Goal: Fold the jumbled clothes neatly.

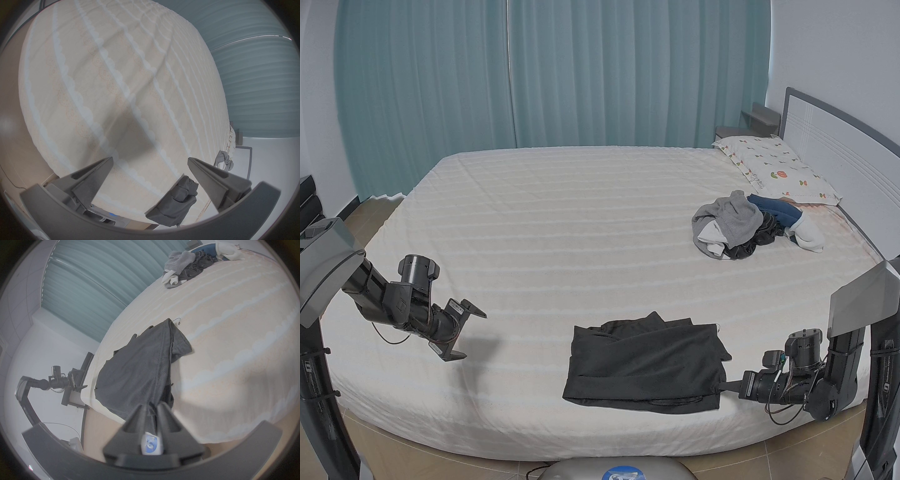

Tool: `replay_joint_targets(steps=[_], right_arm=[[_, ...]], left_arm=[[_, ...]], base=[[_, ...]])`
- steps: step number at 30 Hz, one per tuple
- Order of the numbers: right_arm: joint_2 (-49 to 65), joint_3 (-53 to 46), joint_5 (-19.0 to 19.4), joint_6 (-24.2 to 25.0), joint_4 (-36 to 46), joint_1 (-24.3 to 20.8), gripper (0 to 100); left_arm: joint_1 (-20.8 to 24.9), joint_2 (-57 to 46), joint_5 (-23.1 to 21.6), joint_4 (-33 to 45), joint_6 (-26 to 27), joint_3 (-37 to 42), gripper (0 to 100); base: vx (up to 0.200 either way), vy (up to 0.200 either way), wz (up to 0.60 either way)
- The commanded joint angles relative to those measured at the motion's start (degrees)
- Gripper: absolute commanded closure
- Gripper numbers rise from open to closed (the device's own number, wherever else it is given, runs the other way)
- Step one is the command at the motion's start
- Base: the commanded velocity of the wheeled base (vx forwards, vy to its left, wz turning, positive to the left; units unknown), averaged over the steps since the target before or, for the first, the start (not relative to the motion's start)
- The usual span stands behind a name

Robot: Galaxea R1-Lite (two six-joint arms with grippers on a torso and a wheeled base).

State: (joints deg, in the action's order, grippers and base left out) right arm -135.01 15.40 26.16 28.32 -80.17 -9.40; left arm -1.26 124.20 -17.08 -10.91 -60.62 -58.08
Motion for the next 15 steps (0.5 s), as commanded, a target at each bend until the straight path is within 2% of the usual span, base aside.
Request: replay_joint_targets(steps=[1,14,15], right_arm=[[0.36,-2.04,0.03,-2.04,0.01,0.52,100],[0.71,-4.59,0.03,-7.75,0.01,1.66,100],[0.63,-4.41,0.03,-7.84,0.10,1.66,0]], left_arm=[[-0.06,0.08,0.03,0.01,-0.02,-0.02,0],[-0.06,-0.01,-0.06,0.10,-0.02,-0.02,0],[-0.06,-0.01,0.03,0.10,-0.02,-0.02,0]], base=[[0.000,0.000,0.00],[0.000,0.000,0.00],[0.000,0.000,0.00]])
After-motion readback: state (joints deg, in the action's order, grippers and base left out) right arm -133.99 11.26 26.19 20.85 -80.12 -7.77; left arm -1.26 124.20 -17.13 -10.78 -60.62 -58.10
